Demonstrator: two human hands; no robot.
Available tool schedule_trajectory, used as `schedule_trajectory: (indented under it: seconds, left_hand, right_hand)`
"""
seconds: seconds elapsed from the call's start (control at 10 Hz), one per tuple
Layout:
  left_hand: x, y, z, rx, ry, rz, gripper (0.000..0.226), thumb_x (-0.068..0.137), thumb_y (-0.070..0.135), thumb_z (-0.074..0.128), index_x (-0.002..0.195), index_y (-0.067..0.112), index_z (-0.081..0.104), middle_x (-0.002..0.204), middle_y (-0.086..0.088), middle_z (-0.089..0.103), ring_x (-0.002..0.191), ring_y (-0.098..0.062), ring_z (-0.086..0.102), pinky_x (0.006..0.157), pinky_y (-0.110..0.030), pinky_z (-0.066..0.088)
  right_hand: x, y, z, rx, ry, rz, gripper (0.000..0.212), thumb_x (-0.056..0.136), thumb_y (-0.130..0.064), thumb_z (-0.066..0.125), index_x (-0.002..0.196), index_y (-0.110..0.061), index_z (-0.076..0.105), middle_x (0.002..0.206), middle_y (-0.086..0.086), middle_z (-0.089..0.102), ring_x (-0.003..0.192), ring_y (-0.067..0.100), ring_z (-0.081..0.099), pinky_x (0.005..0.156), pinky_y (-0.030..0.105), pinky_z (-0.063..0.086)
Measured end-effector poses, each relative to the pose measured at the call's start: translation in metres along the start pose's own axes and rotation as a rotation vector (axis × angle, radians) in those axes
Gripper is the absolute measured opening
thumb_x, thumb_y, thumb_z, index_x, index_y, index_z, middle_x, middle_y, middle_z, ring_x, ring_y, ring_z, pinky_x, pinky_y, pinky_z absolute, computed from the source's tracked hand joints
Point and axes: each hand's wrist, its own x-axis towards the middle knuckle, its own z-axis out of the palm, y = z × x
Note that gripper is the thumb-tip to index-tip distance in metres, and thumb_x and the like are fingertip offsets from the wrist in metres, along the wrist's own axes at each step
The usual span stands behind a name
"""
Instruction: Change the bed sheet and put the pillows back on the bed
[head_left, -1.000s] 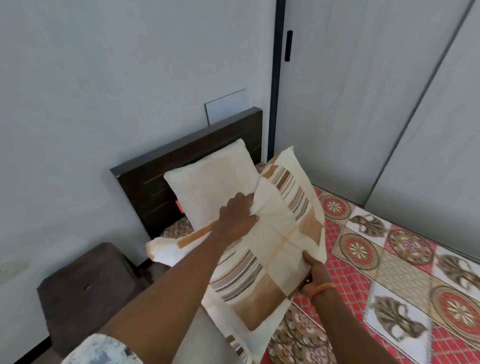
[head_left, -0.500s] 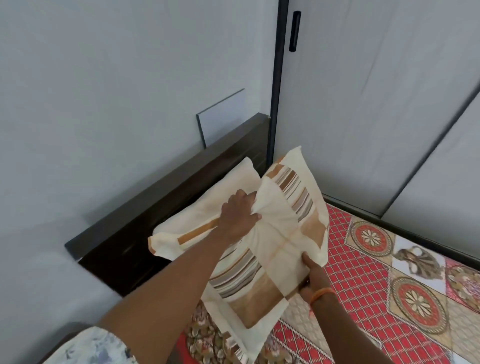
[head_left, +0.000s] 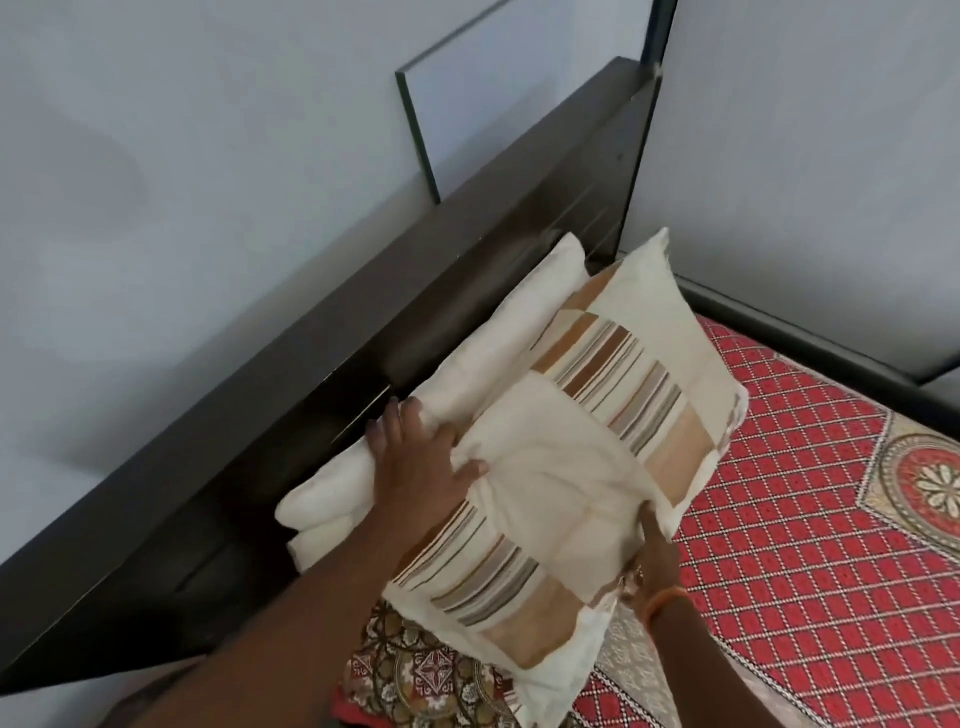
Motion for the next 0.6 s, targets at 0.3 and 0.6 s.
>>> schedule_trajectory:
  seconds: [0.3,0.6]
  left_hand:
    - [-0.011,-0.022,-0.016,-0.165,-0.124,-0.124,0.041,0.091,0.053,0.057,0.115,0.020,0.062,0.130,-0.007,0.038,0.115,-0.030,0.043,0.097,-0.049,0.044]
    - [-0.079,-0.006,0.005,0.070,0.113,-0.091,0.051,0.095,0.045,0.049,0.133,0.010,0.052,0.133,-0.017,0.046,0.125,-0.038,0.041,0.105,-0.052,0.033]
  right_hand:
    - [-0.015,-0.010,0.029,-0.194,-0.099,-0.148,0.099,0.075,-0.069,0.062,0.150,-0.014,0.031,0.143,0.011,0.050,0.123,0.032,0.054,0.102,0.051,0.047]
    - [-0.075,0.021,-0.021,-0.556,-0.293,0.146,0.055,0.093,-0.057,0.051,0.123,-0.011,0.053,0.113,0.015,0.064,0.088,0.028,0.063,0.074,0.037,0.051]
